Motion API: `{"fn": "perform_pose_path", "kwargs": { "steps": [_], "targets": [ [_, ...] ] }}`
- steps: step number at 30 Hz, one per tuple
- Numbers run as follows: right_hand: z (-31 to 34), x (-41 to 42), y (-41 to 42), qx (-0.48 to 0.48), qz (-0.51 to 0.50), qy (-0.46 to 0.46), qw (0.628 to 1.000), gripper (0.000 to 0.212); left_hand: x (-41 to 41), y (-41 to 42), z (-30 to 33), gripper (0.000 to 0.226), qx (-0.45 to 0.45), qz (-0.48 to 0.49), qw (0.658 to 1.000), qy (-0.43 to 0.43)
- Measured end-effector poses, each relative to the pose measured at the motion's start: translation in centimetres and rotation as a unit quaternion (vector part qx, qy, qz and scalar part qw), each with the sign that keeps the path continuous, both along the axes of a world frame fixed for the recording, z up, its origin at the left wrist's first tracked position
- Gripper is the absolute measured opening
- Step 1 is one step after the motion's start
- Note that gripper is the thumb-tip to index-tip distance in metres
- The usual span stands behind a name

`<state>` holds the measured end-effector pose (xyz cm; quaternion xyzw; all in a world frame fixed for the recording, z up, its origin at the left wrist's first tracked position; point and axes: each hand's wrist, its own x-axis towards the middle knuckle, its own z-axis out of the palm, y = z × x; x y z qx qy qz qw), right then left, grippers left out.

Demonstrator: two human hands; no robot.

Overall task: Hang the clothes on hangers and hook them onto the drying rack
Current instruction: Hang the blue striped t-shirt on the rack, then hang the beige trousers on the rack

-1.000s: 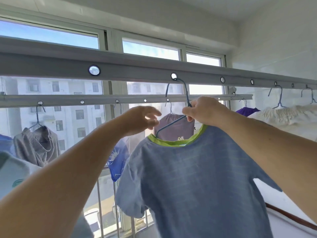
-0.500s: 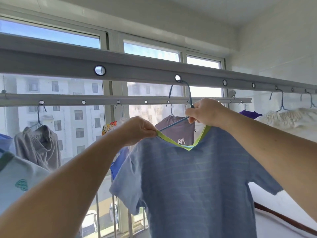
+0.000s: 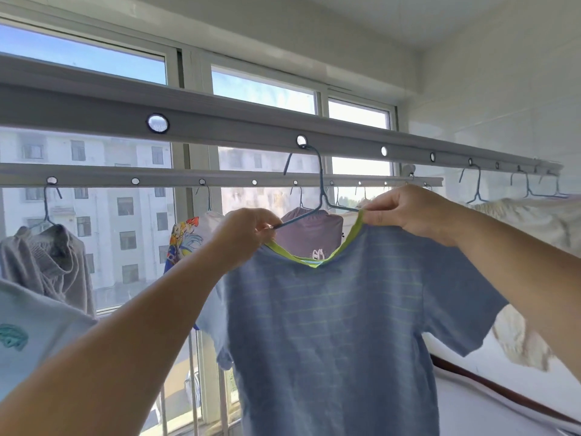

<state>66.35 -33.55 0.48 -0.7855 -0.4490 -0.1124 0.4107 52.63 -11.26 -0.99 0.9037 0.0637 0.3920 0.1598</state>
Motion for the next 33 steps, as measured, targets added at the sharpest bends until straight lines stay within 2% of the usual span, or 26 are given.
{"fn": "perform_pose_path", "kwargs": {
  "steps": [8,11,13,17,21,28,33],
  "targets": [
    [-0.8,1.2,-1.0,0.030,-0.006,0.008,0.999,0.011,0.2,1.0,-0.5,0.017,0.031,0.062,0.997,-0.024],
    [-1.0,1.4,-0.9,0.024,0.004,0.023,0.999,0.013,0.1,0.8,-0.8,0.024,0.036,0.070,0.995,-0.059],
    [-1.1,1.2,-0.8,0.015,0.014,0.035,0.999,0.020,0.2,-0.1,-1.1,0.034,0.076,0.067,0.990,-0.097],
    [-1.6,0.8,-0.4,0.006,0.026,0.039,0.999,0.020,1.2,-3.0,-1.3,0.040,0.182,0.024,0.971,-0.155],
    [-1.8,1.0,-0.3,0.012,0.010,0.036,0.999,0.029,2.8,-5.2,-1.1,0.039,0.247,-0.013,0.960,-0.128],
    [-2.7,2.1,-1.6,0.025,-0.060,0.023,0.998,0.024,5.3,-9.2,-0.7,0.040,0.227,-0.117,0.965,-0.062],
    [-4.3,3.0,-3.5,0.038,-0.125,0.026,0.991,0.008,7.8,-11.9,-0.7,0.039,0.205,-0.161,0.965,-0.024]
  ]
}}
